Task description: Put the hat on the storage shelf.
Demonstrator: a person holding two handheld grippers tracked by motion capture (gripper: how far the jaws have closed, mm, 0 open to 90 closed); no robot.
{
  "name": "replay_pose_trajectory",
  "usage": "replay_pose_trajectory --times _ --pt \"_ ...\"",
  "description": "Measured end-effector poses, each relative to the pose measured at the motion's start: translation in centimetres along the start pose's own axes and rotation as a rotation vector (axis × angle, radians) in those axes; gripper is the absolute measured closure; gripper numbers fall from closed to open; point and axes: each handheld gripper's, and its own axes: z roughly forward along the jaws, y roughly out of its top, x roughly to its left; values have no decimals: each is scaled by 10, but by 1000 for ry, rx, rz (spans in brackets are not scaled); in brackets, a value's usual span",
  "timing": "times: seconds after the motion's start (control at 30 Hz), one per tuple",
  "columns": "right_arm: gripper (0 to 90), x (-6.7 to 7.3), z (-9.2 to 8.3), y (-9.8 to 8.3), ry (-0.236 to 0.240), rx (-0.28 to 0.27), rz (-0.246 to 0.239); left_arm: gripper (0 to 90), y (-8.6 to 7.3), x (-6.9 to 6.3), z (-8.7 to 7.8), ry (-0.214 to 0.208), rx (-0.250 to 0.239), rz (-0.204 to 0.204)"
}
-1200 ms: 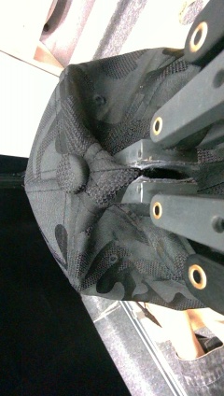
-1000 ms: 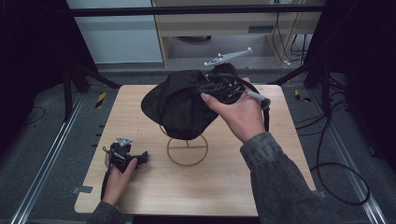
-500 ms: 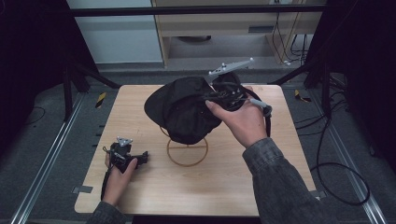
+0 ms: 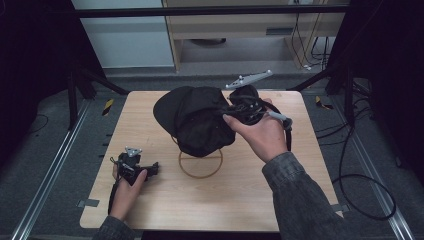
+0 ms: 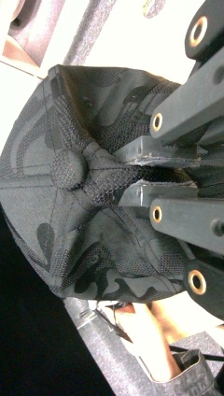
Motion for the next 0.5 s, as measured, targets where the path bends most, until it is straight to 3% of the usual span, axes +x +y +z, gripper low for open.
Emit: replay_pose_trajectory --times 0.5 --pt "815 2 10 -13 -18 40 -29 0 0 0 0 -1 3 3"
